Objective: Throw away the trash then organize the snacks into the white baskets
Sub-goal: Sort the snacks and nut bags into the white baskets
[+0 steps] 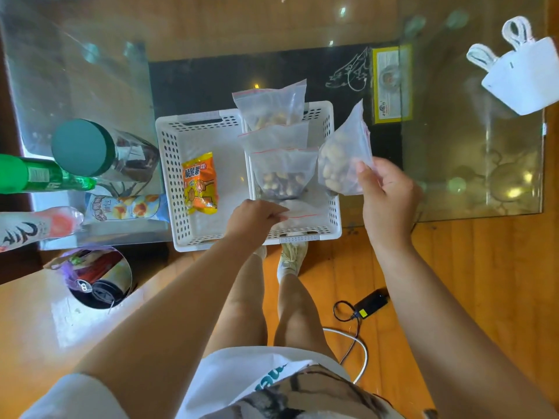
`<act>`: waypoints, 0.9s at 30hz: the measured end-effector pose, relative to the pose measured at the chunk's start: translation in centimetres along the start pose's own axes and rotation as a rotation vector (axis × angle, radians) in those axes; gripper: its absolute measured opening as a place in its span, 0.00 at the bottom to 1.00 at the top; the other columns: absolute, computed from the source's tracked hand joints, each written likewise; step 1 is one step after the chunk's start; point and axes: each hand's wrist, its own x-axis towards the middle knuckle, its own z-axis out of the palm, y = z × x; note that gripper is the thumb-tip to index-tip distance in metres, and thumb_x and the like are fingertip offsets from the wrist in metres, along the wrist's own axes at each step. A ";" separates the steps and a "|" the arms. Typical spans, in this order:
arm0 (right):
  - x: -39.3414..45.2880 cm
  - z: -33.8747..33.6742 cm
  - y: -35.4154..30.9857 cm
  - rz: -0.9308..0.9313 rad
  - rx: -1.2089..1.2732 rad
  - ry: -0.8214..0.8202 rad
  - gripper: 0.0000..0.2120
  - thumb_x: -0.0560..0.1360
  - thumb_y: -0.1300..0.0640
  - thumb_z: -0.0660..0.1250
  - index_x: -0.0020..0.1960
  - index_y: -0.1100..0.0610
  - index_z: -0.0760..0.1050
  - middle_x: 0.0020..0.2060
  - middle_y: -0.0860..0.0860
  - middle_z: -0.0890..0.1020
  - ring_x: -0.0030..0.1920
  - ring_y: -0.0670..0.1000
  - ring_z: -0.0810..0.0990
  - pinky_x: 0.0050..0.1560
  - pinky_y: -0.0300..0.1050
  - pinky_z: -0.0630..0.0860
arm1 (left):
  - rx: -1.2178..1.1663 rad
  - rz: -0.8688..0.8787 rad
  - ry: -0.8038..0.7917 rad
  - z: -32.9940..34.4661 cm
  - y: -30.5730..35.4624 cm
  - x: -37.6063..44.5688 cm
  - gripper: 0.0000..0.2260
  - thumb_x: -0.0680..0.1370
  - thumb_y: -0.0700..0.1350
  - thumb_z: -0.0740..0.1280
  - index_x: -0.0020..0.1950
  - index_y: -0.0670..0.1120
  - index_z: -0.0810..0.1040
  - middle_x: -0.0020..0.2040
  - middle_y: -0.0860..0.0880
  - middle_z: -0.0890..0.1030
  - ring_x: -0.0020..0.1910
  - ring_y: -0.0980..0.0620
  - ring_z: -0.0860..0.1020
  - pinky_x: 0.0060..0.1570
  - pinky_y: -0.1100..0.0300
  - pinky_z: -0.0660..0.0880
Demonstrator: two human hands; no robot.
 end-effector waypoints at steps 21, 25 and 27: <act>1.2 -0.8 0.8 0.030 -0.002 -0.013 0.13 0.78 0.54 0.61 0.54 0.61 0.80 0.42 0.49 0.81 0.43 0.44 0.79 0.38 0.28 0.72 | 0.751 0.680 0.066 -1.0 5.1 4.4 0.23 0.74 0.50 0.68 0.69 0.51 0.70 0.70 0.50 0.71 0.72 0.48 0.64 0.73 0.49 0.49; 1.2 -1.6 0.6 0.016 0.023 0.021 0.13 0.78 0.56 0.62 0.55 0.63 0.79 0.45 0.54 0.83 0.46 0.48 0.81 0.43 0.36 0.77 | 1.192 0.684 -0.078 -0.4 6.1 5.6 0.25 0.77 0.56 0.61 0.70 0.46 0.66 0.73 0.46 0.66 0.76 0.44 0.56 0.73 0.44 0.43; 1.3 -1.9 0.5 0.017 0.026 0.034 0.13 0.78 0.56 0.62 0.55 0.63 0.79 0.45 0.55 0.84 0.47 0.50 0.82 0.44 0.41 0.79 | 1.284 0.651 -0.105 -0.6 6.3 6.0 0.25 0.78 0.57 0.60 0.71 0.47 0.65 0.75 0.45 0.64 0.76 0.44 0.55 0.73 0.42 0.41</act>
